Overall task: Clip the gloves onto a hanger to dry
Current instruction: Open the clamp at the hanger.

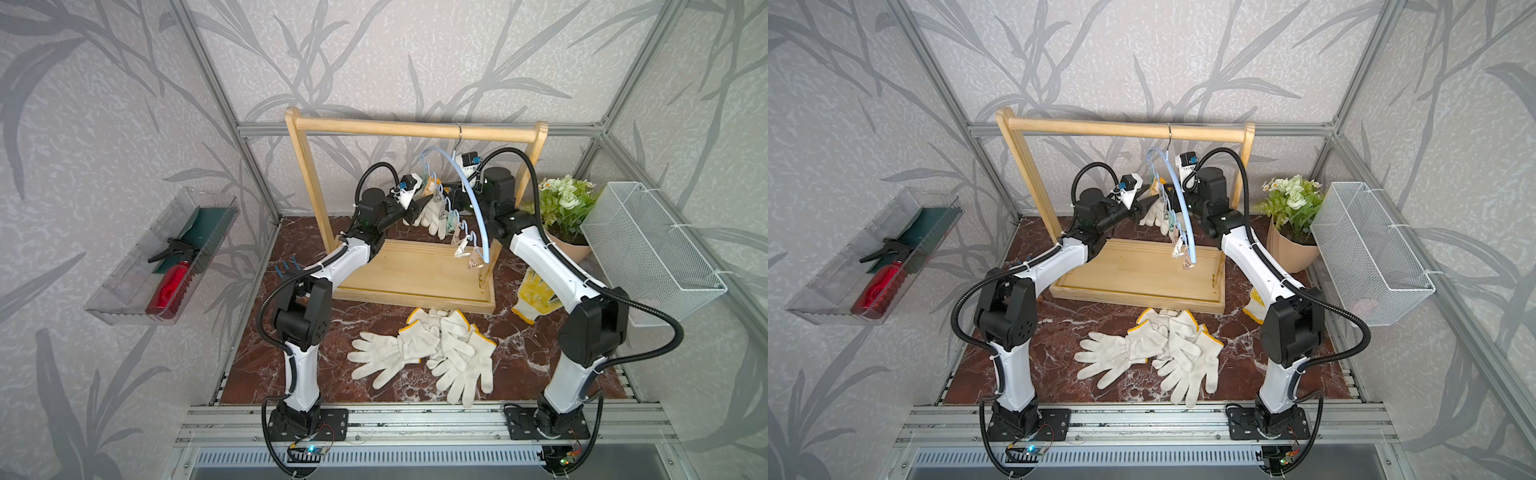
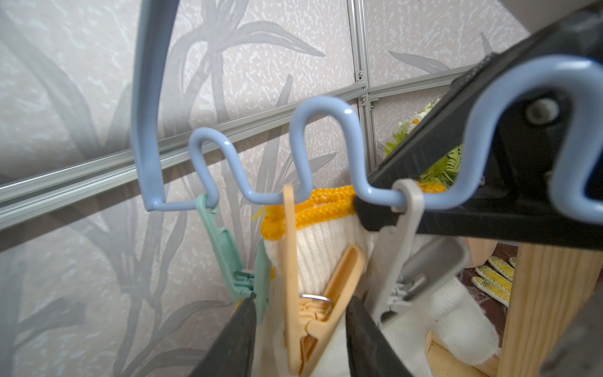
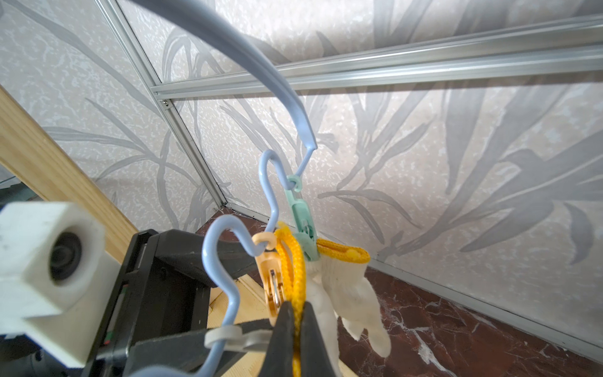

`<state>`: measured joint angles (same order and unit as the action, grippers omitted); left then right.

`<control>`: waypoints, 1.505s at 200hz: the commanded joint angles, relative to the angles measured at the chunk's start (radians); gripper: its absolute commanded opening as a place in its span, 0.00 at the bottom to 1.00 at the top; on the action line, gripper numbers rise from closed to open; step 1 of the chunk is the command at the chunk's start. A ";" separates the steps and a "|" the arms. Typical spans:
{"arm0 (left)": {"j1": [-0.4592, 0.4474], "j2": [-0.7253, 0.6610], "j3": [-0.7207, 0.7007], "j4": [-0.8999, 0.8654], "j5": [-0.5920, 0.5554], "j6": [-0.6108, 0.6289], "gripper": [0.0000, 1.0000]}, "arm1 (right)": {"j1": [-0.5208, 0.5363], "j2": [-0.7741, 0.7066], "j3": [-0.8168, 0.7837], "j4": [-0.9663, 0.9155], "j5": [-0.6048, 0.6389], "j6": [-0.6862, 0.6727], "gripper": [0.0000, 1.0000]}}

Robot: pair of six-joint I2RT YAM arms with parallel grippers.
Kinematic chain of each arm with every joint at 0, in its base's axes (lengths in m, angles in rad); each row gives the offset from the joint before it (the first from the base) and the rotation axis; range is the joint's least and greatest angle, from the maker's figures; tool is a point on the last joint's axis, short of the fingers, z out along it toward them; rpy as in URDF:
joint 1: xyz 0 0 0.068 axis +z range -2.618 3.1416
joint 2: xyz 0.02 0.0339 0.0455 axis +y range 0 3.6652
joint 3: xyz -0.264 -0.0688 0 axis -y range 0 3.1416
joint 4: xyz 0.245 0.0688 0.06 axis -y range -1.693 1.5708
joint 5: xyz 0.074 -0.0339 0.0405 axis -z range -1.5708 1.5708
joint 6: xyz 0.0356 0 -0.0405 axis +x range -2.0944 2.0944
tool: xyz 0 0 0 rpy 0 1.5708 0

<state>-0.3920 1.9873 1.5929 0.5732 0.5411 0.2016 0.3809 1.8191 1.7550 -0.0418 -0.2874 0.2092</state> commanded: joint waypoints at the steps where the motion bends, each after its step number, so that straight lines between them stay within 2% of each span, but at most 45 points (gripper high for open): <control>1: -0.004 -0.032 0.019 0.007 0.012 0.024 0.44 | 0.003 0.017 0.039 0.036 -0.018 0.001 0.00; 157: -0.027 -0.067 0.016 0.023 -0.018 0.059 0.41 | 0.005 0.011 0.031 0.042 -0.018 0.001 0.00; 301: -0.050 -0.049 0.063 -0.032 -0.031 0.093 0.37 | 0.006 -0.011 0.003 0.046 -0.035 -0.014 0.00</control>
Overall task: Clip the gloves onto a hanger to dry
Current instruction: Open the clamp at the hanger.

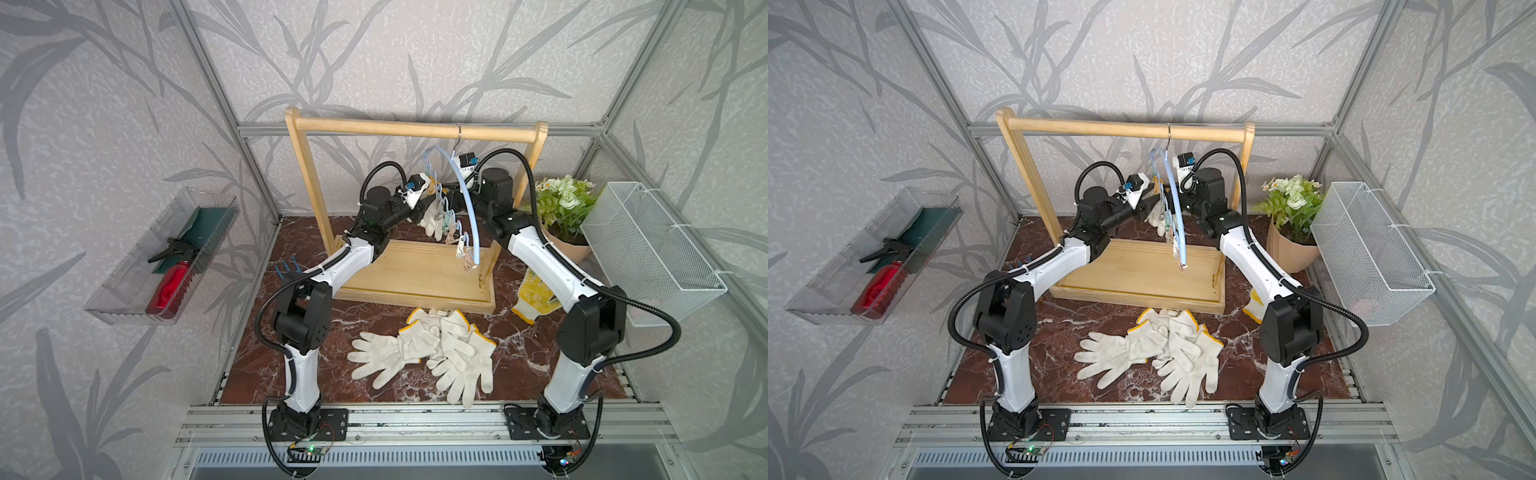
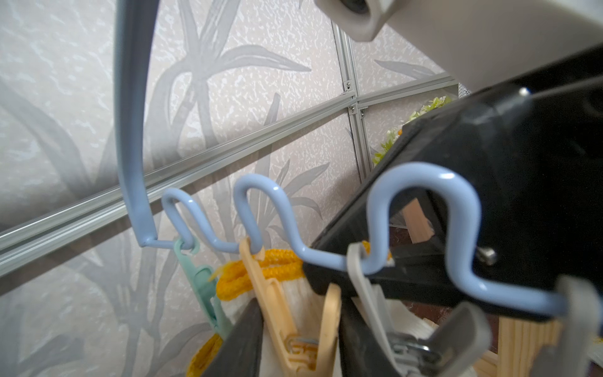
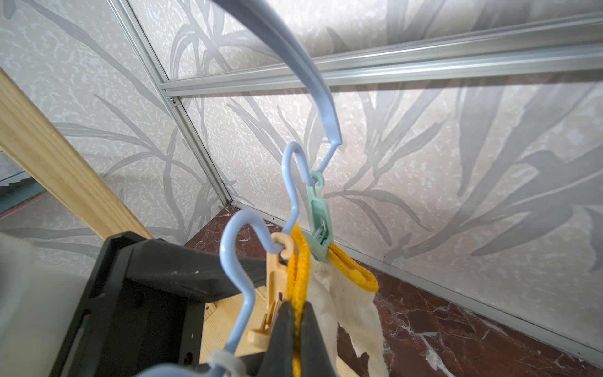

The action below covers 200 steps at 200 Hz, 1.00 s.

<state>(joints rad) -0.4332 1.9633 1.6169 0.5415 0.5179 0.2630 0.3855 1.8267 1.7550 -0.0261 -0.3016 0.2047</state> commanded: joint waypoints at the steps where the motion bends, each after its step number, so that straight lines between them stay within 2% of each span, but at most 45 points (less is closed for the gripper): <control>1: -0.009 -0.025 0.040 -0.001 -0.008 0.031 0.37 | 0.001 -0.018 0.003 0.031 -0.021 -0.009 0.00; 71: -0.012 -0.024 0.071 -0.057 0.013 0.027 0.44 | 0.000 -0.023 -0.005 0.031 -0.021 -0.020 0.00; 200: -0.012 -0.028 0.088 -0.082 0.024 0.019 0.41 | -0.002 -0.027 -0.027 0.041 -0.019 -0.026 0.00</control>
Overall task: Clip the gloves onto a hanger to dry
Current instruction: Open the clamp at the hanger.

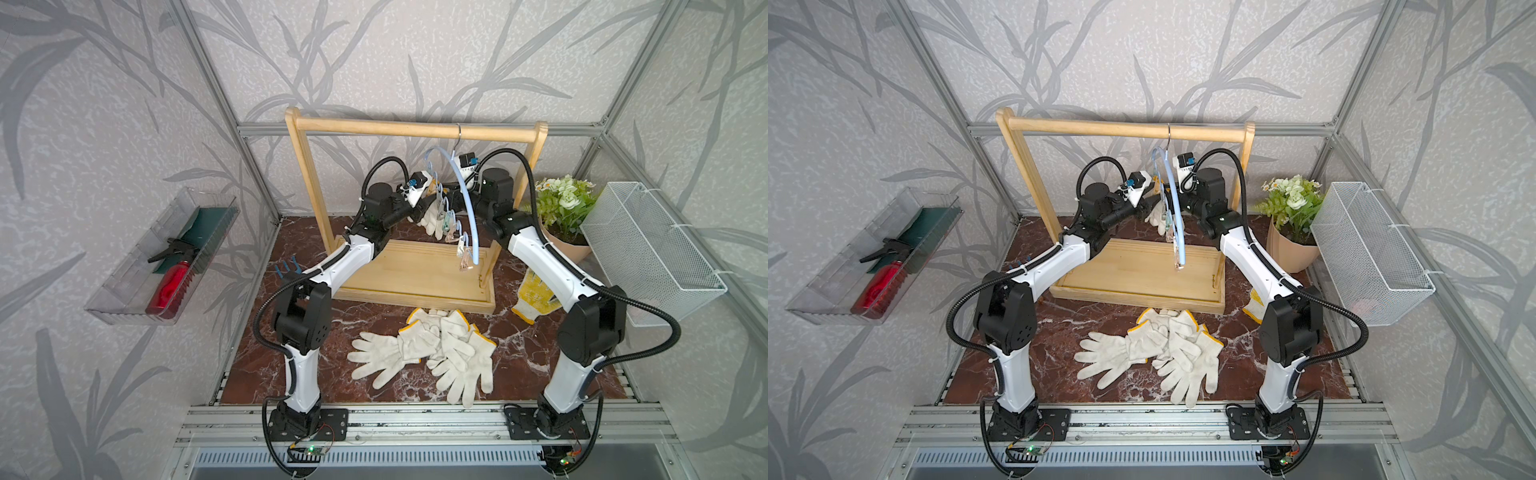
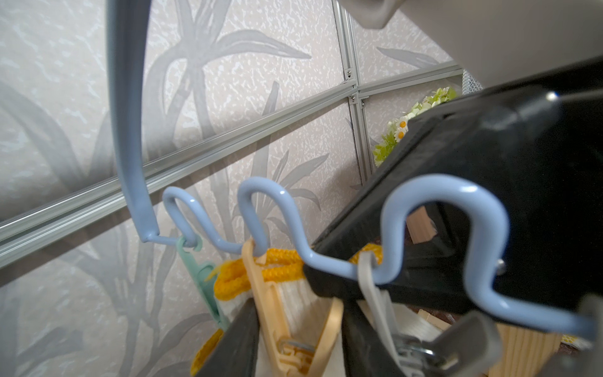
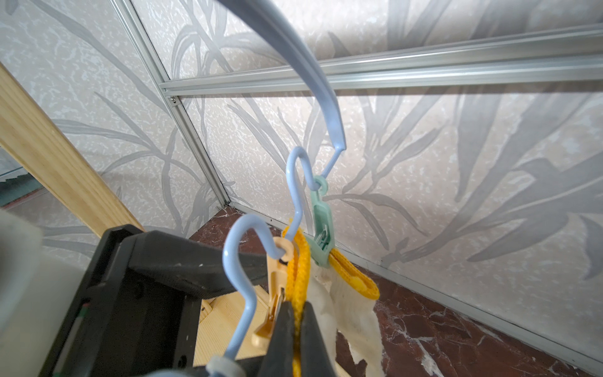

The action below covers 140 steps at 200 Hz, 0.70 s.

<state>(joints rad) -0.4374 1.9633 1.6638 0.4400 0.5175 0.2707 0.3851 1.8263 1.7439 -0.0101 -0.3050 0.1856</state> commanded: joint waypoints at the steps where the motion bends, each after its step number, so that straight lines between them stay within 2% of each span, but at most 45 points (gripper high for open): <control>1: -0.007 -0.028 0.042 0.020 0.024 0.012 0.41 | -0.002 -0.027 -0.015 0.024 -0.016 -0.007 0.00; 39: -0.007 -0.024 0.052 0.009 0.020 0.012 0.34 | -0.009 -0.033 -0.032 0.031 -0.013 -0.007 0.00; 104: -0.007 -0.017 0.076 0.005 0.018 0.000 0.27 | -0.018 -0.039 -0.045 0.042 -0.017 -0.003 0.00; 140: -0.007 -0.008 0.091 0.008 0.020 -0.023 0.19 | -0.030 -0.043 -0.069 0.052 -0.021 0.002 0.00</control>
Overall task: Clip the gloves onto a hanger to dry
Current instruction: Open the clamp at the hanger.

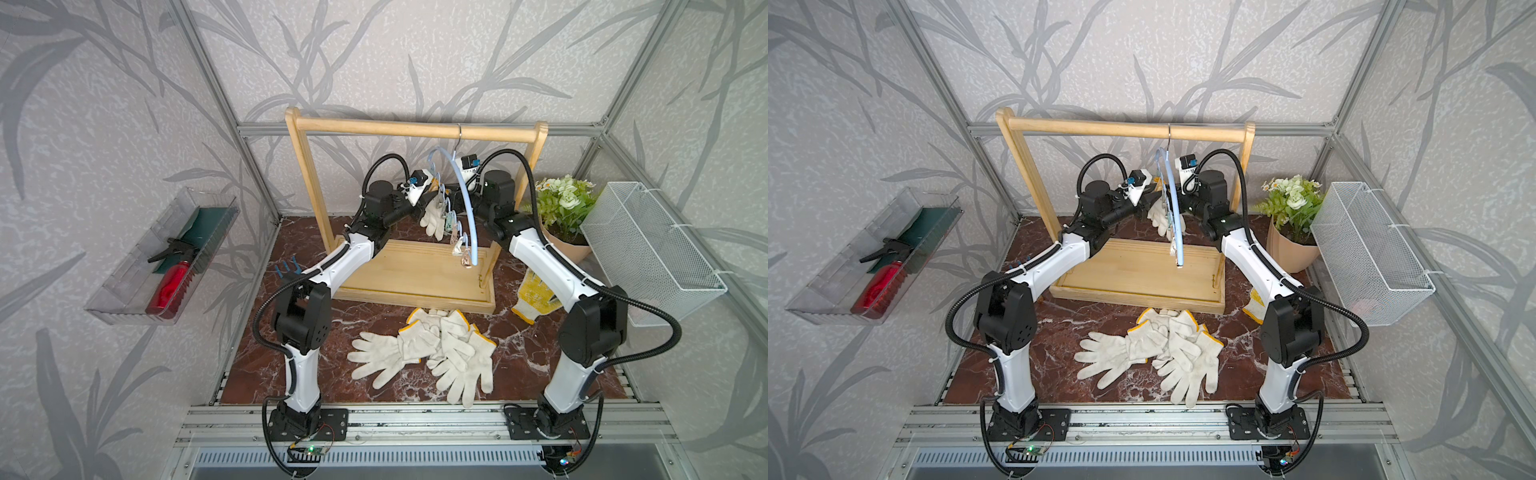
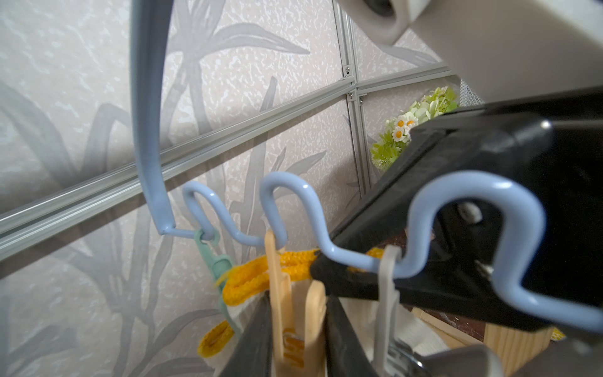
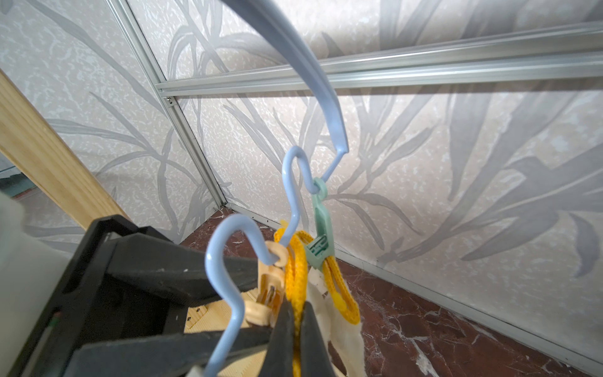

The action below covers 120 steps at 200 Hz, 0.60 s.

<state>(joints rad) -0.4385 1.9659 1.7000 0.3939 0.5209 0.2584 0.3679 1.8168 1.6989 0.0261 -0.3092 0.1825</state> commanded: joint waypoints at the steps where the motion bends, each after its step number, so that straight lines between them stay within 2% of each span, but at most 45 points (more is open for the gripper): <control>1: -0.006 -0.010 0.054 0.054 0.016 -0.012 0.18 | -0.013 -0.034 -0.025 0.016 -0.017 0.006 0.00; 70: -0.006 -0.007 0.038 0.066 0.004 -0.064 0.00 | -0.038 -0.030 -0.072 0.015 -0.070 -0.020 0.00; 120: -0.005 -0.011 -0.004 0.090 0.002 -0.082 0.00 | -0.038 -0.041 -0.089 0.034 -0.087 -0.042 0.00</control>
<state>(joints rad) -0.4385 1.9663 1.7035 0.4118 0.5163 0.1871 0.3389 1.8168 1.6188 0.0269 -0.3805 0.1452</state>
